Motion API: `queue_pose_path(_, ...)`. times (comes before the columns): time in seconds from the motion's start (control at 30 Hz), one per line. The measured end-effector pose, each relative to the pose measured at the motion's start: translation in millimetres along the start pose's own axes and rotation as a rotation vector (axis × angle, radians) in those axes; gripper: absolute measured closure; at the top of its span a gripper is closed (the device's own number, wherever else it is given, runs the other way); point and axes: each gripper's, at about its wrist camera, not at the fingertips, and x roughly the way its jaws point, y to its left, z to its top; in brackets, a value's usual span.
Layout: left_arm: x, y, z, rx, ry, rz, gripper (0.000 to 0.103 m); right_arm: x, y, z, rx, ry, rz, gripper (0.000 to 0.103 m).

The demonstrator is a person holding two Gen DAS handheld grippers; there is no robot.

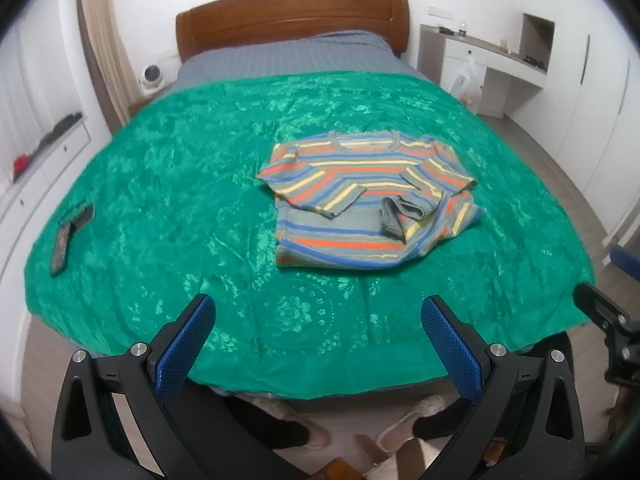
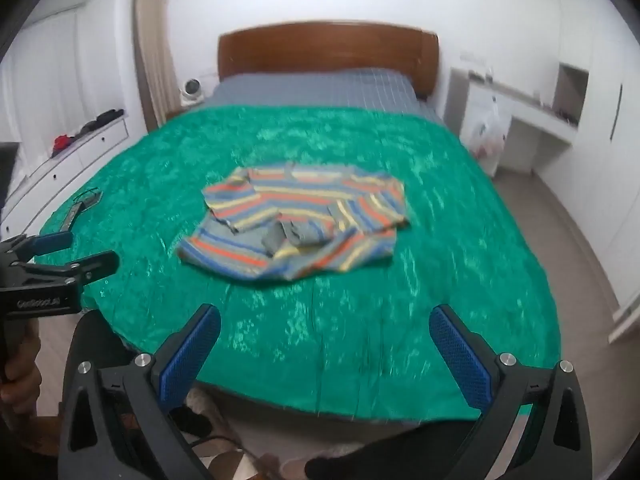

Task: Fold small clothes

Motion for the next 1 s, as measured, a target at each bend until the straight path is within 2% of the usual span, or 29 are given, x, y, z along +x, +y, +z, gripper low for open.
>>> queue_pose_path(0.13, 1.6, -5.0, -0.4, 0.0, 0.005, -0.002, 0.0, 9.8, 1.1, -0.3, 0.034, 0.015, -0.002, 0.0)
queue_pose_path(0.3, 4.2, -10.2, -5.8, -0.022, 0.032, -0.074, 0.0, 16.8, 11.5, 3.9, 0.035, 0.066, -0.059, 0.0)
queue_pose_path(0.37, 1.8, -13.9, -7.3, -0.006, 0.023, -0.054, 0.0, 12.5, 14.9, 0.6, 0.007, 0.036, -0.023, 0.0)
queue_pose_path(0.43, -1.4, -15.3, -7.9, -0.004, 0.009, -0.037, 0.0, 6.0, 12.2, -1.8, 0.032, 0.004, 0.032, 0.0)
queue_pose_path(0.5, -4.2, -14.0, -7.8, -0.011, -0.003, -0.023, 0.0, 1.8, 13.2, -0.6, 0.042, -0.012, 0.047, 0.0)
queue_pose_path(0.73, -6.7, -14.7, -10.1, 0.006, -0.018, -0.006, 0.0, -0.2, 16.4, -2.8, 0.026, -0.003, 0.018, 0.0)
queue_pose_path(0.9, -7.8, -16.1, -12.2, 0.012, -0.022, -0.007, 0.0, 2.3, 11.2, -4.6, 0.073, 0.008, 0.044, 0.0)
queue_pose_path(1.0, -7.2, -16.2, -12.8, 0.007, -0.016, -0.012, 0.0, 1.4, 13.0, -4.3, 0.064, 0.006, 0.029, 0.0)
